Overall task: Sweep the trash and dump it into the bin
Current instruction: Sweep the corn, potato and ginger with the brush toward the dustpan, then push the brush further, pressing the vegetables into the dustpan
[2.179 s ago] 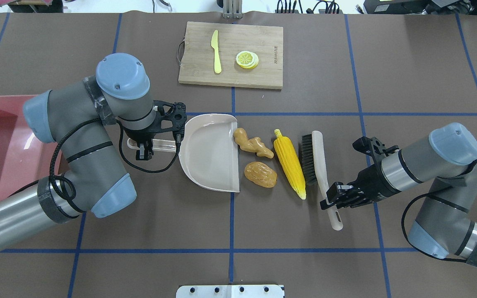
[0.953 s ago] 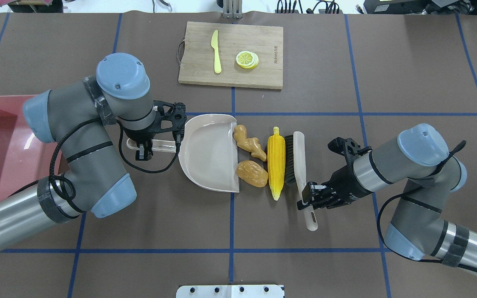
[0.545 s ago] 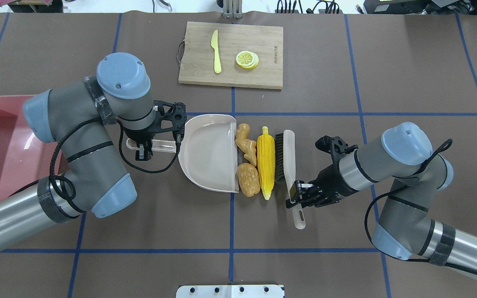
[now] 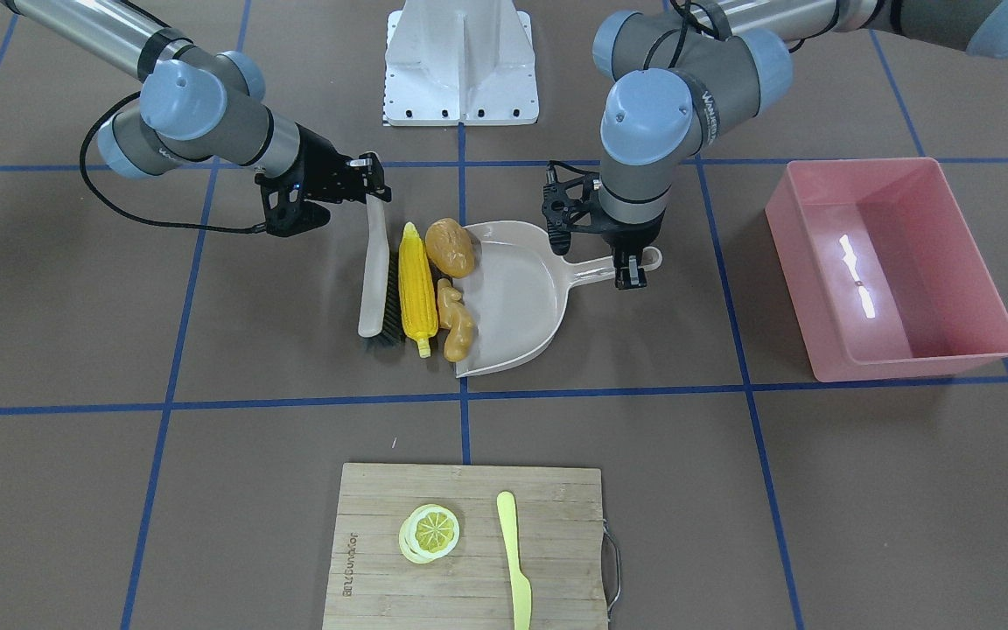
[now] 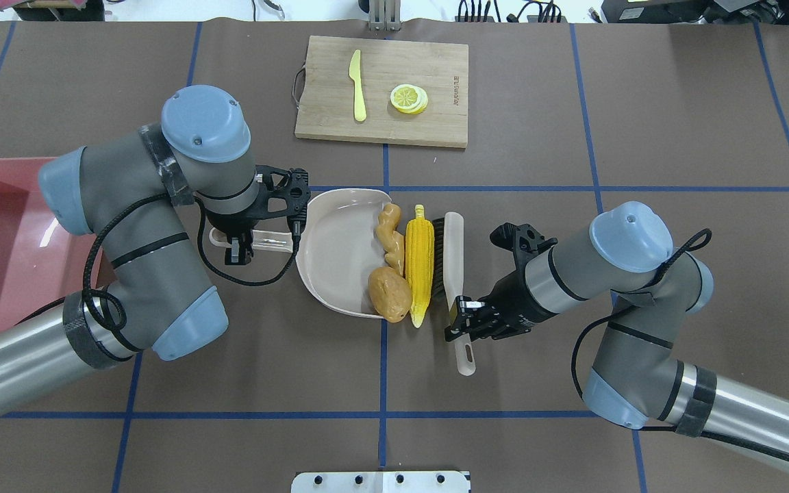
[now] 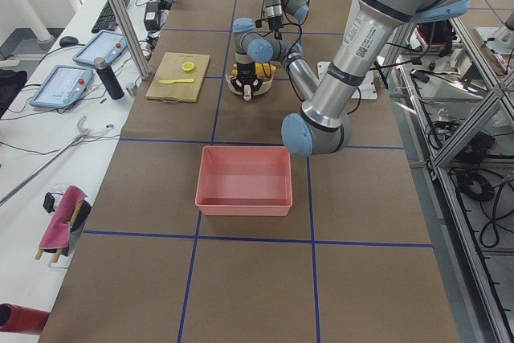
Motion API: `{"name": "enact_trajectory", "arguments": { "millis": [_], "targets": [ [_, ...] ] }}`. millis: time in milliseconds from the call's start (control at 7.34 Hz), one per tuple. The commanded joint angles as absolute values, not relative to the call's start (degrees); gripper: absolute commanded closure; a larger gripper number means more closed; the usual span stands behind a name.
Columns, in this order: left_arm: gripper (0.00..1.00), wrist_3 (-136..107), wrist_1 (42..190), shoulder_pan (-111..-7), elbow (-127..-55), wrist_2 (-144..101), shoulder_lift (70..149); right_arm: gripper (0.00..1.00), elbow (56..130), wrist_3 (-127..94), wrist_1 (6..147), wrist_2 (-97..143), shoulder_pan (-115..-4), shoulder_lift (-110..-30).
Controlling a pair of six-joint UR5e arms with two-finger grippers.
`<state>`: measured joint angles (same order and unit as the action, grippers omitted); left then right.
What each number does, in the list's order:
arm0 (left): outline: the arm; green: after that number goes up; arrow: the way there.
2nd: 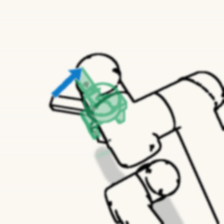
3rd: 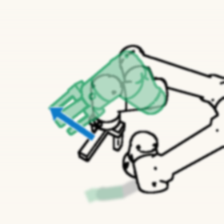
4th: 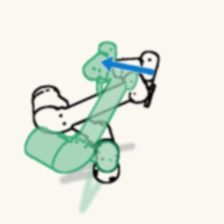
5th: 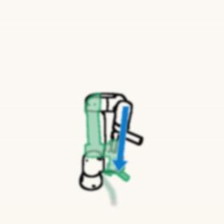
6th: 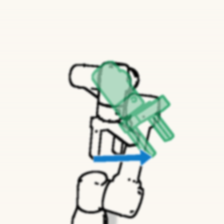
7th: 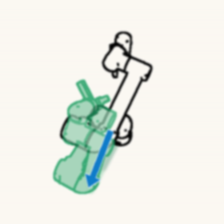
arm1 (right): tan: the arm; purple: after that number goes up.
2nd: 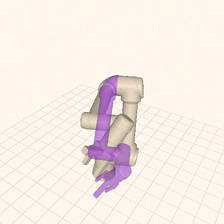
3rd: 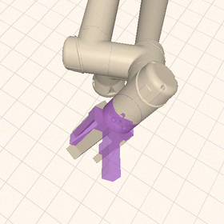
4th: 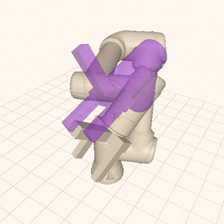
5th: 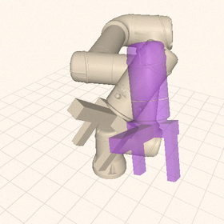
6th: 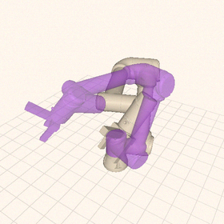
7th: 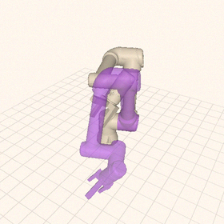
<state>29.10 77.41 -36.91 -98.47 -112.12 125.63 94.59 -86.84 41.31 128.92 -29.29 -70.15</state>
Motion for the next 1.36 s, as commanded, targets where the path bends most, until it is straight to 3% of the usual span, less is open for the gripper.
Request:
{"name": "enact_trajectory", "arguments": {
  "millis": [0,1226],
  "targets": [
    [1.0,29.2,77.3,-36.9,-98.4,-112.1,125.8,1.0,94.0,-86.9,42.5,127.7,-28.6,-68.6],
    [1.0,28.6,80.9,-36.8,-98.3,-112.4,124.7,1.0,92.5,-86.8,50.5,124.1,-26.4,-61.4]
  ]
}}
